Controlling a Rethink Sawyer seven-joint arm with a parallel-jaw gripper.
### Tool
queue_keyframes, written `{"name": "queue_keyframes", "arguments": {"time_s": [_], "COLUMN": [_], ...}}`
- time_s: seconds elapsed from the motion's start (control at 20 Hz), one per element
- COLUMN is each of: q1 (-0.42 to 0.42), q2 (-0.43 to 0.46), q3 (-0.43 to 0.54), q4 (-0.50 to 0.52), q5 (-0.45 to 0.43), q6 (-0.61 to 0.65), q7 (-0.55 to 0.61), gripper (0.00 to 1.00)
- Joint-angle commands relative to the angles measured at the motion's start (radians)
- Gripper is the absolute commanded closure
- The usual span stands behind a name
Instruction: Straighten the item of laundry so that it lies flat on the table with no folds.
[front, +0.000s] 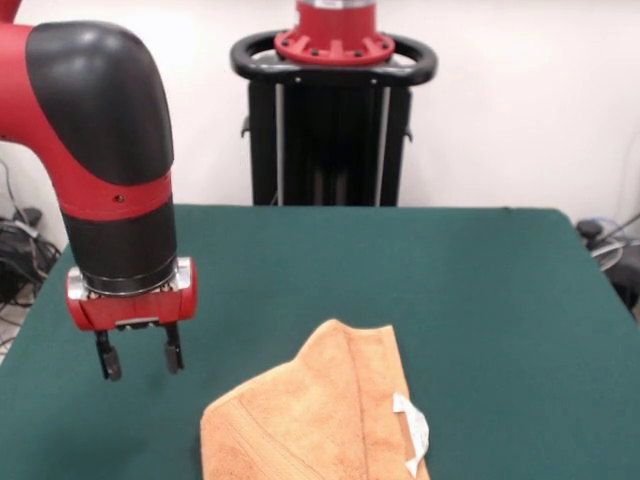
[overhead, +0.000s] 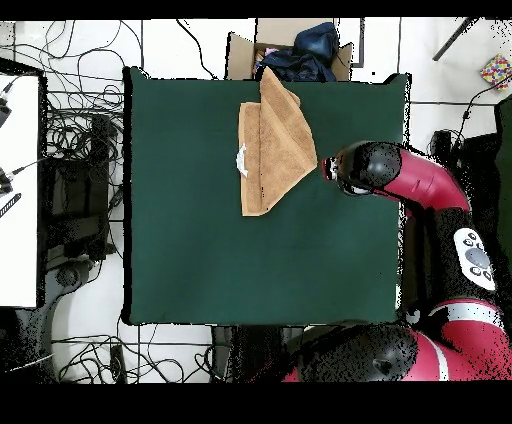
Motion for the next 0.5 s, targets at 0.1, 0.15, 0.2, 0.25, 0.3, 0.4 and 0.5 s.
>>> {"name": "queue_keyframes", "arguments": {"time_s": [0.1,0.15,0.2,0.25,0.3,0.4,0.5], "q1": [0.054,0.058,0.063,0.071,0.078,0.093,0.111], "q2": [0.043,0.05,0.053,0.059,0.062,0.074,0.088], "q3": [0.014,0.017,0.018,0.016,0.016,0.015,0.015], "q4": [-0.006,0.0,0.011,0.015,0.024,0.032,0.042], "q5": [0.046,0.051,0.056,0.06,0.064,0.077,0.093], "q6": [0.055,0.039,0.024,0.011,-0.005,-0.022,-0.048], "q7": [0.188,0.198,0.21,0.224,0.236,0.261,0.292], "gripper": [0.0,0.0,0.0,0.0,0.0,0.0,0.0]}}
